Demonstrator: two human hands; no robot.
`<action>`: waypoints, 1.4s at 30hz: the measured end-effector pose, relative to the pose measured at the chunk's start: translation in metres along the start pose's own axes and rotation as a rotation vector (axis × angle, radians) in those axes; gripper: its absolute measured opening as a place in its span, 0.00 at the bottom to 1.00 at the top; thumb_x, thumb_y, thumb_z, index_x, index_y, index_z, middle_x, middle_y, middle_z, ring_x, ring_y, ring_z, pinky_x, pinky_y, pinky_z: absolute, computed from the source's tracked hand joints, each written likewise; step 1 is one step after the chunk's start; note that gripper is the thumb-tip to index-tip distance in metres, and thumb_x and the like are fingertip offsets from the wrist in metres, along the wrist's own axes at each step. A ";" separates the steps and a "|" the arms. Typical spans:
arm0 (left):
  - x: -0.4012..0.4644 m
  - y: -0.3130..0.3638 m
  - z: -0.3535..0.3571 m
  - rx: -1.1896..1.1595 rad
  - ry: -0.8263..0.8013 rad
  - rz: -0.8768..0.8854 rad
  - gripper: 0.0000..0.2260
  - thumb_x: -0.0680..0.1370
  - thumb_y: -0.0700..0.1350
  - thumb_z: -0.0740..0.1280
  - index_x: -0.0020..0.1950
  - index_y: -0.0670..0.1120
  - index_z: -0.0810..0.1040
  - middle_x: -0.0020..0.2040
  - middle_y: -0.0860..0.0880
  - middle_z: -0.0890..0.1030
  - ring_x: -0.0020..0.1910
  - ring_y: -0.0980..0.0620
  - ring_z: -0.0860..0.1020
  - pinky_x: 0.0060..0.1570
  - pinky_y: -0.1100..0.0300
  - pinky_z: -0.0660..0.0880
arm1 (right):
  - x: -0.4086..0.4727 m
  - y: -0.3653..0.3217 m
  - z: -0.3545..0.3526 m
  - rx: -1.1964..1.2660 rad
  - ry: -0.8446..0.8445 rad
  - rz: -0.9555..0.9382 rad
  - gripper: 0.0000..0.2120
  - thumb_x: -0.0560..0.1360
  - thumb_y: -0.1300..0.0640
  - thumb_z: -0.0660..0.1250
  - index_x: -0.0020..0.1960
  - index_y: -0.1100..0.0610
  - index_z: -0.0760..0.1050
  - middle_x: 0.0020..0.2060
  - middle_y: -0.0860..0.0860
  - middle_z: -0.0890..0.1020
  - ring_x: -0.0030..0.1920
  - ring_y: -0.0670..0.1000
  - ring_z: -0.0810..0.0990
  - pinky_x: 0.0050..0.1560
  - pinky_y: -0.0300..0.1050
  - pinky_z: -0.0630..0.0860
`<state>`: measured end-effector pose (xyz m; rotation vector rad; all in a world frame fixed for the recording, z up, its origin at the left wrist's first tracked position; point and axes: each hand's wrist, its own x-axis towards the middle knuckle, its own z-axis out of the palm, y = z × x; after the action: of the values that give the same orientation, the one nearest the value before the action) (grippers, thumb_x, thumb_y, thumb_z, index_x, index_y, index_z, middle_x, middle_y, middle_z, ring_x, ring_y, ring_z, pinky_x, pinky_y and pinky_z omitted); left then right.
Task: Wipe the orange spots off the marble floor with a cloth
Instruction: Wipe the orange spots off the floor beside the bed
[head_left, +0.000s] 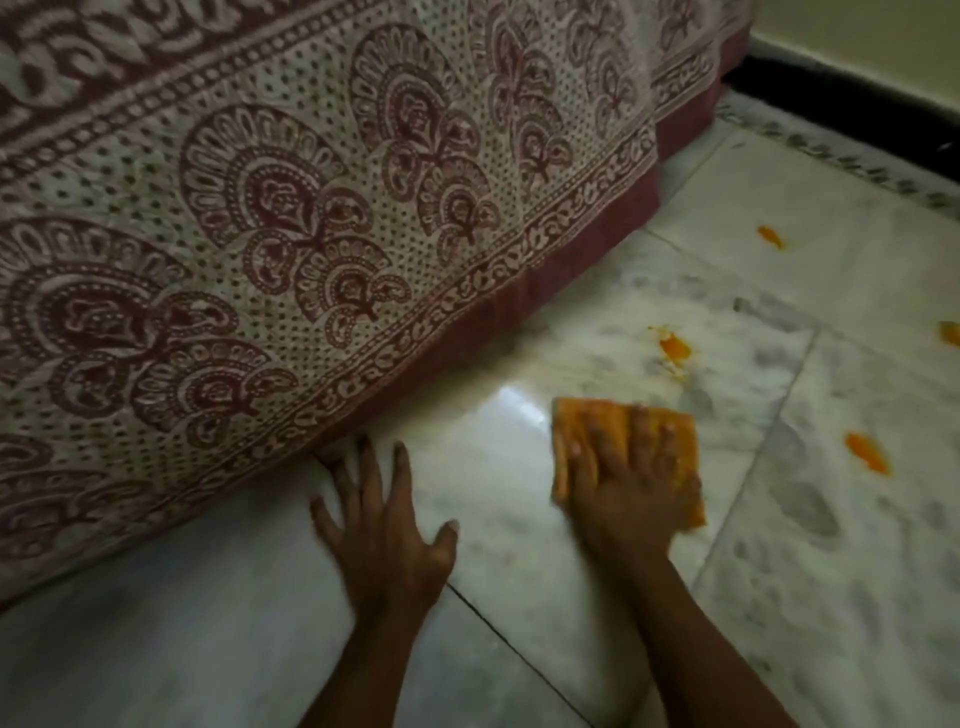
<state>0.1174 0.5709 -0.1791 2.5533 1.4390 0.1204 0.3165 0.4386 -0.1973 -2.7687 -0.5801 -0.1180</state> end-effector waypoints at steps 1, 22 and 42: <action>0.002 -0.001 0.000 0.012 0.008 0.027 0.46 0.63 0.66 0.67 0.81 0.52 0.65 0.84 0.42 0.58 0.82 0.35 0.56 0.75 0.30 0.51 | 0.012 -0.017 0.005 0.035 0.027 0.167 0.23 0.79 0.35 0.62 0.73 0.34 0.72 0.81 0.54 0.66 0.82 0.65 0.58 0.73 0.78 0.53; 0.082 0.122 0.039 -0.274 0.001 0.517 0.28 0.81 0.56 0.55 0.80 0.48 0.67 0.83 0.50 0.62 0.81 0.51 0.61 0.77 0.47 0.63 | -0.011 0.100 -0.037 -0.137 0.122 -0.110 0.24 0.79 0.34 0.59 0.74 0.34 0.72 0.79 0.52 0.69 0.80 0.61 0.65 0.73 0.70 0.61; 0.084 0.128 0.036 -0.190 -0.035 0.483 0.30 0.80 0.54 0.62 0.82 0.53 0.61 0.84 0.55 0.57 0.82 0.56 0.56 0.78 0.48 0.59 | 0.181 -0.019 0.013 0.044 -0.029 0.185 0.25 0.83 0.35 0.52 0.79 0.36 0.65 0.83 0.55 0.59 0.83 0.66 0.52 0.77 0.74 0.45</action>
<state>0.2740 0.5729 -0.1887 2.6667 0.7321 0.2695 0.4746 0.5272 -0.1783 -2.7682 -0.3268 -0.0230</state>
